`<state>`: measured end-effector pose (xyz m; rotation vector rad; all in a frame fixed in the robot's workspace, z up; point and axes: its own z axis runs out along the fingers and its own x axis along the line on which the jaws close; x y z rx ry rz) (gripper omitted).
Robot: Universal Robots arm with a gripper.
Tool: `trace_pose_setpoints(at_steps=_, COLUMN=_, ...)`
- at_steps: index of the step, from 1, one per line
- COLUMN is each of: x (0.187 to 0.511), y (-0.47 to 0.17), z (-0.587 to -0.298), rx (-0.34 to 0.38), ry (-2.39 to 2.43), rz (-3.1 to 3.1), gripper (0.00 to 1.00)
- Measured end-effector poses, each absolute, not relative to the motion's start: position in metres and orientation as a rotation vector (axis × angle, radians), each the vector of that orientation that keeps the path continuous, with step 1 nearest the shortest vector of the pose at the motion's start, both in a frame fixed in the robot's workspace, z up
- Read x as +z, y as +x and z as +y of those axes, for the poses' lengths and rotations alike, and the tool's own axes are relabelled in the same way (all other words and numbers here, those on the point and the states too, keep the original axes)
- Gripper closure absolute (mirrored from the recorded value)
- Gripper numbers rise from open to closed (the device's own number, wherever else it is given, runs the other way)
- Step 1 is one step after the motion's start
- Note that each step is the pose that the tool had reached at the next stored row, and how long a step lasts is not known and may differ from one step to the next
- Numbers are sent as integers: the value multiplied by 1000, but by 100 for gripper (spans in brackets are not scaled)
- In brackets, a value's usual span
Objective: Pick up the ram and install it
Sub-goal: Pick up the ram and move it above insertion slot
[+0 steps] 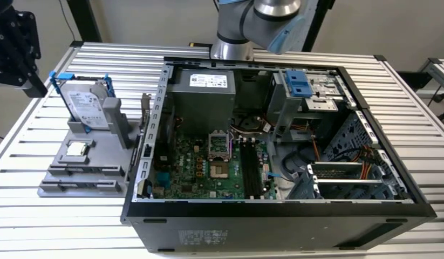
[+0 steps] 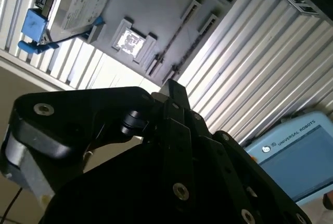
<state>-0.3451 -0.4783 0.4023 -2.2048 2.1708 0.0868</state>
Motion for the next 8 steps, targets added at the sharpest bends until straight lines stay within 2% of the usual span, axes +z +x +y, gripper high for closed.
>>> trace_pose_setpoints(at_steps=8, x=402, y=-345, z=-478, rx=87, ry=-2236, rz=2140, gripper=100)
